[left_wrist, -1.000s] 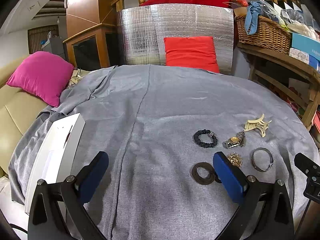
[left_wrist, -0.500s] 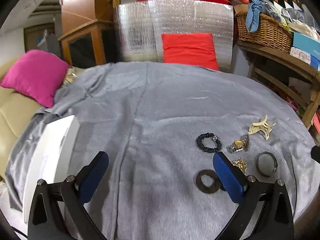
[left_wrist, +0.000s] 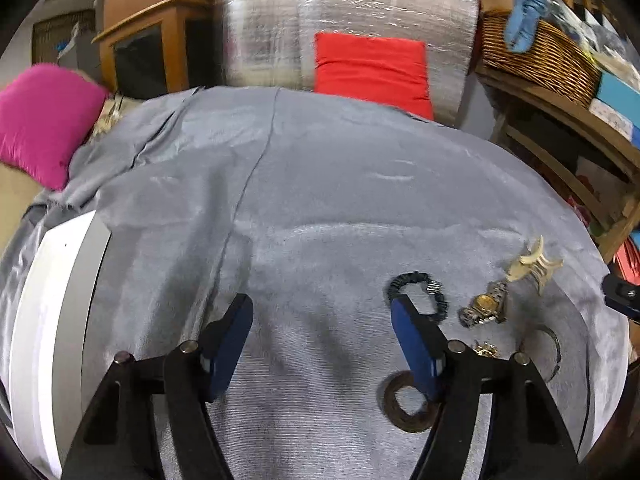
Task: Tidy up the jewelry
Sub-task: 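Lower the right tool onto the beige claw hair clip and close it, then close the left tool on the small black hair clip while the right tool holds the claw clip, then carry the black clip in the left tool and claw clip in the right tool to the white tray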
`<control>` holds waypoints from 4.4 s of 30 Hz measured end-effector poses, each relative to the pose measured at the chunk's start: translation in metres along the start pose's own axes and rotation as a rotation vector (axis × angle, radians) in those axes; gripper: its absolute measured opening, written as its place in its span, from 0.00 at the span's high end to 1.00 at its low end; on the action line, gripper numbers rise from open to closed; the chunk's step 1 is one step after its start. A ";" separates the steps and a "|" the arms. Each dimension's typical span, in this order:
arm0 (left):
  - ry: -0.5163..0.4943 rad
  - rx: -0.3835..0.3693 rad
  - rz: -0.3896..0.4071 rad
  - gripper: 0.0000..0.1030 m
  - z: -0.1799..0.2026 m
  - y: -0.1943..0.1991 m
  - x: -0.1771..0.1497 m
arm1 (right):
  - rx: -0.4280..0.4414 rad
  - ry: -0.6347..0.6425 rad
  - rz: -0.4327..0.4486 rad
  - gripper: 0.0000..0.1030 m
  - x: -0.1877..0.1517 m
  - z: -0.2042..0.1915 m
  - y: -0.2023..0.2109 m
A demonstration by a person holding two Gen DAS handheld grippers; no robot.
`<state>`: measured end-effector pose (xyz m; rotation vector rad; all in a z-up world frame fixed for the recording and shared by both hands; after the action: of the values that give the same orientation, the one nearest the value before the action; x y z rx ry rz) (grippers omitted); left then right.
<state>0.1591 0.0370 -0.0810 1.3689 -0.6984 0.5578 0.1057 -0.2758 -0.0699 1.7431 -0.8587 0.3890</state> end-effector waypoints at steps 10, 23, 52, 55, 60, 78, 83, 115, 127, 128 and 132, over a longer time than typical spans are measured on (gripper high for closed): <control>-0.016 -0.006 -0.032 0.30 -0.025 -0.005 -0.001 | -0.116 0.062 -0.069 0.31 0.020 0.015 -0.077; -0.285 -0.284 -0.096 0.30 0.029 0.014 -0.031 | -0.036 0.036 -0.102 0.59 0.022 0.010 -0.108; -0.445 -0.412 -0.154 0.88 0.097 0.003 -0.064 | -0.017 -0.004 -0.018 0.66 0.027 0.011 -0.097; -0.452 -0.421 -0.137 0.92 0.100 0.001 -0.063 | -0.020 -0.007 -0.008 0.66 0.028 0.012 -0.094; -0.461 -0.467 -0.103 0.94 0.103 0.010 -0.061 | -0.024 -0.018 0.009 0.66 0.030 0.016 -0.088; -0.485 -0.467 -0.167 0.82 0.106 -0.011 -0.076 | -0.018 -0.026 0.026 0.66 0.032 0.020 -0.079; -0.470 -0.457 -0.128 0.96 0.099 -0.005 -0.075 | -0.009 -0.021 0.042 0.66 0.034 0.014 -0.074; -0.445 -0.441 -0.112 0.90 0.109 -0.018 -0.092 | 0.023 0.002 0.092 0.66 0.030 -0.010 -0.047; -0.301 -0.378 0.024 0.91 0.045 0.044 -0.061 | 0.097 0.066 0.125 0.66 0.029 -0.058 -0.034; -0.272 -0.361 0.040 0.91 0.035 0.052 -0.058 | 0.106 0.077 0.129 0.66 0.028 -0.066 -0.032; -0.120 -0.252 0.116 0.91 -0.018 0.085 -0.050 | 0.145 0.159 0.136 0.66 0.018 -0.118 -0.027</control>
<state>0.0665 0.0682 -0.0607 1.1377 -0.9183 0.4633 0.1557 -0.1692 -0.0358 1.7635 -0.8537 0.6861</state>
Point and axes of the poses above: each gripper's, at about its wrist camera, not at the fingertips, and y roughly against the way its jaws point, z to its right, x to its top, the point moved 4 cm from there along -y, roughly the way its jaws point, and after that the axes turned 1 degree about z, right-handed, at the moved point
